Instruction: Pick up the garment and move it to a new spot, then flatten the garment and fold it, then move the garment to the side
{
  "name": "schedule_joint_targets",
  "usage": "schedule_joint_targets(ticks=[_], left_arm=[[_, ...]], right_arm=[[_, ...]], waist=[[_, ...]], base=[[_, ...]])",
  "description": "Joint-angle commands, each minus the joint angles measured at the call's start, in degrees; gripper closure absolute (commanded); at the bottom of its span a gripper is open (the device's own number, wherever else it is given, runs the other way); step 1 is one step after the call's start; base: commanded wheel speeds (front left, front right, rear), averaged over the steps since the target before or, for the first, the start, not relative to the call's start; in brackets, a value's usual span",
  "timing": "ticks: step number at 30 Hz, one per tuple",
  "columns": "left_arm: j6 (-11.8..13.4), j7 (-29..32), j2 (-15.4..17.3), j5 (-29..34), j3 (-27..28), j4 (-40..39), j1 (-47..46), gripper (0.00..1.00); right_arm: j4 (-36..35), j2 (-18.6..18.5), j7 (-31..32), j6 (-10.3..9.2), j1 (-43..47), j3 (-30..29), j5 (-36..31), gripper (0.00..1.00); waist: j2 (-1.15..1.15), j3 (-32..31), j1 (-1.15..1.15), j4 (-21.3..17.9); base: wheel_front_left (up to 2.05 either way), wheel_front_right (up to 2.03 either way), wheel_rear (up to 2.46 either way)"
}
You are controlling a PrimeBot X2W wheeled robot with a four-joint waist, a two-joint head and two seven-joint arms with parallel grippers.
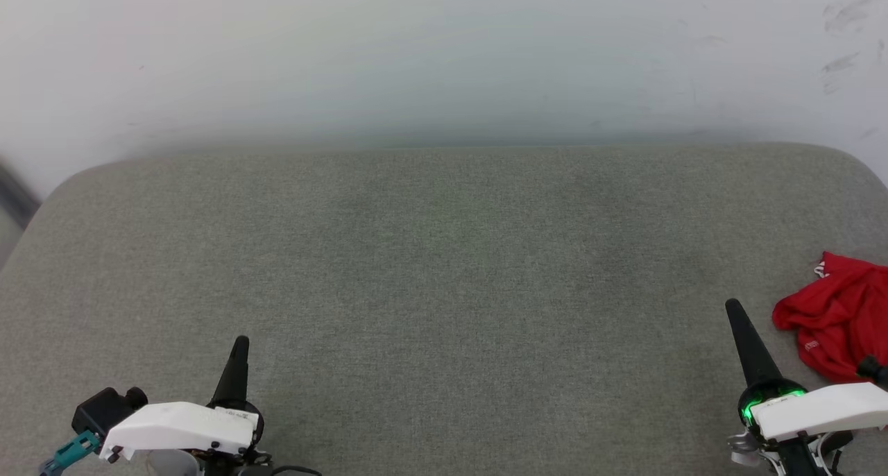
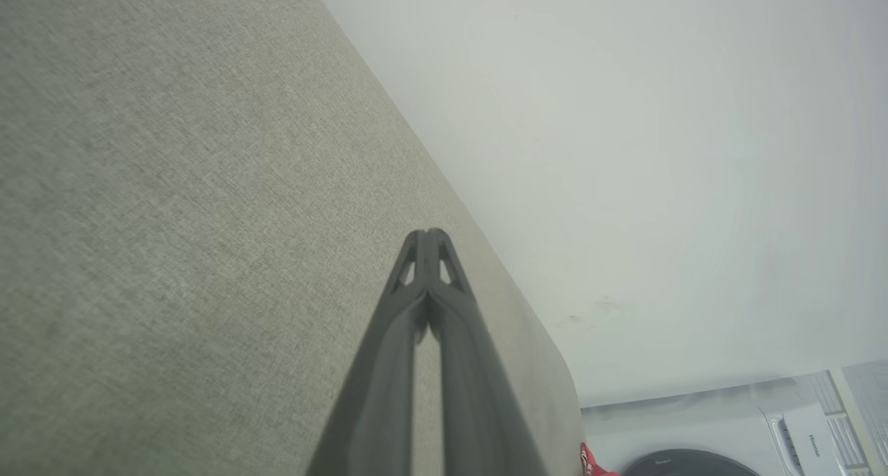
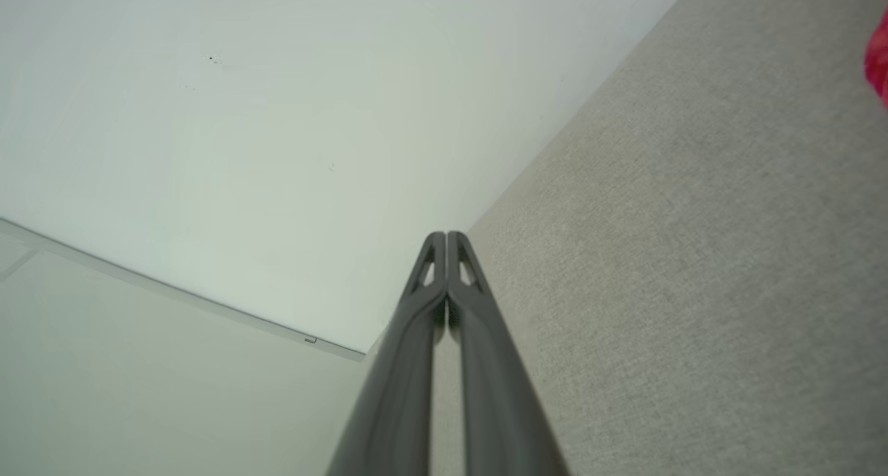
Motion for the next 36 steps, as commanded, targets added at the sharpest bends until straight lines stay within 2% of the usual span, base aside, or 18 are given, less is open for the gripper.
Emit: schedule_joint_targets(ticks=[1, 36], left_arm=[[-0.5, 0.5, -0.2, -1.4, 0.7, -0.3, -1.4, 1.0], [-4.2, 5.2, -3.3, -15.9, 5.1, 1.1, -3.3, 1.0]], right_arm=[[0.0, 0.1, 0.1, 0.0, -1.5, -0.2, 1.8, 1.0], [4.6, 0.4, 1.0, -0.01, -3.9, -1.2, 19.7, 1.0]], waist=[[0.0, 0.0, 0.0, 0.0], [0.0, 0.5, 0.0, 0.5]], base=[[0.0, 0.0, 0.0], [0.0, 0.0, 0.0]])
